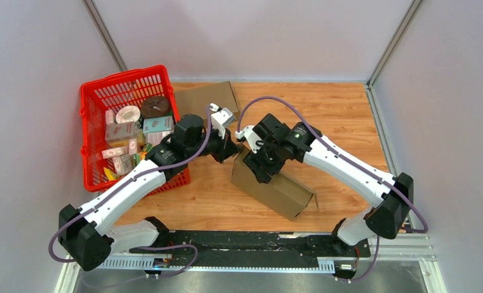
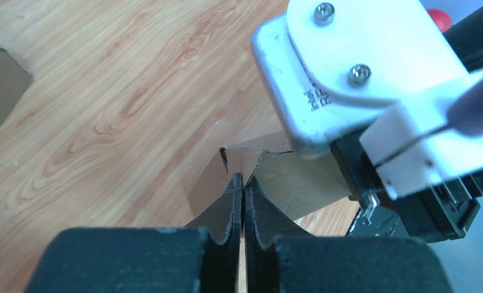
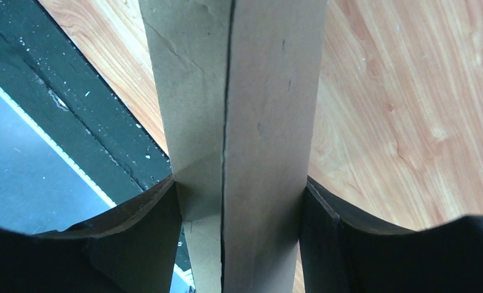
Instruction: Fold the paper box
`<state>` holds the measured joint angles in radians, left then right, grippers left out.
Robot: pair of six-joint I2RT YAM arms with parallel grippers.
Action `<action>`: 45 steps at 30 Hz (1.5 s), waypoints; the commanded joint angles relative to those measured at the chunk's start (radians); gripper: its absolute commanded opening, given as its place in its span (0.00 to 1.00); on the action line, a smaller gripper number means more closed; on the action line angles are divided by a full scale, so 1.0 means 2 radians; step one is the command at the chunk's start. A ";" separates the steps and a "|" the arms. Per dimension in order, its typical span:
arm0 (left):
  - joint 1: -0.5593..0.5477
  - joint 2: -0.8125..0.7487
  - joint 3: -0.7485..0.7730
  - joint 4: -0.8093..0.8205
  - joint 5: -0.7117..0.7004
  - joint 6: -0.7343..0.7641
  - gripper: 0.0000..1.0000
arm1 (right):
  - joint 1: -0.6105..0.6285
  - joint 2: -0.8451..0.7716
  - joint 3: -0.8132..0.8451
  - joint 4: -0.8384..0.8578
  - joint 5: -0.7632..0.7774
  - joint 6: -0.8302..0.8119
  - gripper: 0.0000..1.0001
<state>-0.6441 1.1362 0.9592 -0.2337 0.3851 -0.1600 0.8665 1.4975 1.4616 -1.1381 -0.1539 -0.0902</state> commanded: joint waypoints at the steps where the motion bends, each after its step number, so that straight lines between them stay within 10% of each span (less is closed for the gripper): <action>1: -0.002 -0.001 0.046 -0.038 -0.004 -0.007 0.00 | 0.027 -0.025 0.006 0.027 0.063 0.020 0.66; 45: -0.001 0.011 0.025 -0.133 -0.028 -0.185 0.00 | 0.061 -0.015 -0.033 0.072 0.121 0.042 0.70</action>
<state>-0.6403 1.1801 1.0260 -0.4320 0.3283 -0.5442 0.9859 1.4689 1.4124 -1.0576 0.0536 -0.0151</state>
